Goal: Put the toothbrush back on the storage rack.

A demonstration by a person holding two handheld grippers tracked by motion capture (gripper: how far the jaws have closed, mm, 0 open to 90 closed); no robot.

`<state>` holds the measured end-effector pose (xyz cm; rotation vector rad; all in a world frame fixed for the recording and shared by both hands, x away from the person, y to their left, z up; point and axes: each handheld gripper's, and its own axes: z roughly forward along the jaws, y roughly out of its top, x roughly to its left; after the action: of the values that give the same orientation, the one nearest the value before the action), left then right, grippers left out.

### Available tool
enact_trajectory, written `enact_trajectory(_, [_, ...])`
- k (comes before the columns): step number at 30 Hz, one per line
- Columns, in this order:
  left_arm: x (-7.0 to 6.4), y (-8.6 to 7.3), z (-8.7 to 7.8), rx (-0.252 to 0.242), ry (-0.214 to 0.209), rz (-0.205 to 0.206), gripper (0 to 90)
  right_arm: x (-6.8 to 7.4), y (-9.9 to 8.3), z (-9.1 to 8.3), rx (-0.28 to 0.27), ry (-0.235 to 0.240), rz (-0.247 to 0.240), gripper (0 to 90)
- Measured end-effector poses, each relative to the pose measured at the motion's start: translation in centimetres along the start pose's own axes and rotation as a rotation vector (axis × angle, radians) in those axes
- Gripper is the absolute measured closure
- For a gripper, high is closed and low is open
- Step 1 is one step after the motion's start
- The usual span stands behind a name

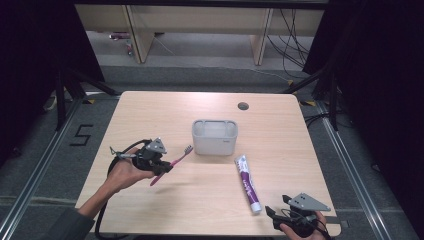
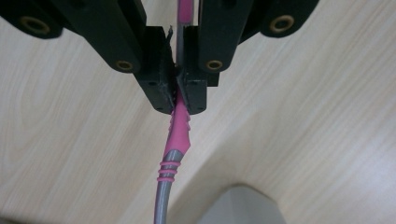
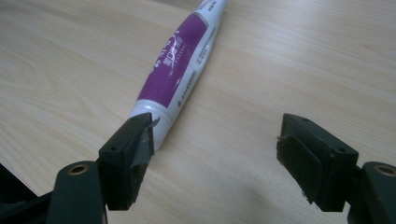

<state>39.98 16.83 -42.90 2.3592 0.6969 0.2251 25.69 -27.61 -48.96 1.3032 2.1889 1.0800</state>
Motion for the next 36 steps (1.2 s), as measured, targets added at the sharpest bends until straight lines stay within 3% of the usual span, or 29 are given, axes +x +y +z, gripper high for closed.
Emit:
enact_trajectory(1, [0.1,0.2,-0.3,-0.047,-0.004,-0.019,82.5,0.3,-0.1,0.0,0.009,-0.008,0.027,27.6])
enact_trajectory(2, [0.1,0.3,-0.5,-0.069,0.004,-0.026,82.5,0.1,-0.1,0.1,-0.001,-0.01,-0.001,27.6])
enact_trajectory(4, [0.2,0.5,-0.8,-0.118,0.013,-0.048,82.5,0.2,0.0,0.0,0.002,-0.007,0.009,27.6])
enact_trajectory(6, [0.5,0.6,-1.2,-0.115,0.027,-0.034,82.5,0.0,0.0,0.1,-0.006,0.005,-0.01,27.5])
enact_trajectory(8, [0.8,1.0,-1.7,-0.178,0.04,-0.066,82.5,0.1,0.0,0.0,-0.004,-0.002,-0.002,27.6])
enact_trajectory(14, [1.1,1.6,-1.9,-0.24,0.048,-0.092,82.5,-0.1,0.0,0.0,-0.013,-0.016,-0.013,27.6])
enact_trajectory(15, [1.1,1.7,-1.8,-0.263,0.054,-0.113,82.5,0.2,0.0,-0.1,0.0,-0.012,0.026,27.5])
enact_trajectory(16, [1.3,1.7,-1.8,-0.259,0.048,-0.106,82.5,0.2,0.0,-0.1,0.006,-0.008,0.032,27.6])
enact_trajectory(17, [1.2,1.8,-1.7,-0.285,0.052,-0.125,82.5,0.0,0.0,-0.1,-0.006,-0.014,0.006,27.6])
enact_trajectory(19, [1.3,1.9,-1.8,-0.303,0.06,-0.13,82.5,0.2,0.0,-0.1,0.009,-0.005,0.02,27.6])
enact_trajectory(21, [1.7,2.2,-1.9,-0.34,0.073,-0.147,82.5,-0.1,0.1,0.0,-0.009,-0.016,-0.024,27.6])
enact_trajectory(24, [2.0,2.6,-2.2,-0.366,0.082,-0.171,82.5,0.2,0.0,-0.1,0.004,-0.004,0.019,27.6])
enact_trajectory(29, [2.3,3.4,-2.5,-0.437,0.087,-0.179,82.5,0.2,0.0,-0.1,0.007,-0.003,0.02,27.5])
enact_trajectory(31, [2.2,3.6,-2.6,-0.442,0.096,-0.179,82.5,-0.1,0.1,0.0,-0.011,-0.015,-0.026,27.5])
enact_trajectory(33, [2.2,3.8,-2.4,-0.452,0.096,-0.173,82.5,-0.1,0.1,0.0,-0.011,-0.014,-0.024,27.5])
enact_trajectory(35, [2.2,4.0,-2.2,-0.466,0.1,-0.175,82.5,0.1,0.0,-0.1,-0.001,-0.008,0.01,27.6])
enact_trajectory(36, [2.2,4.1,-2.1,-0.473,0.106,-0.175,82.5,0.0,0.0,0.0,-0.008,-0.014,-0.01,27.5])
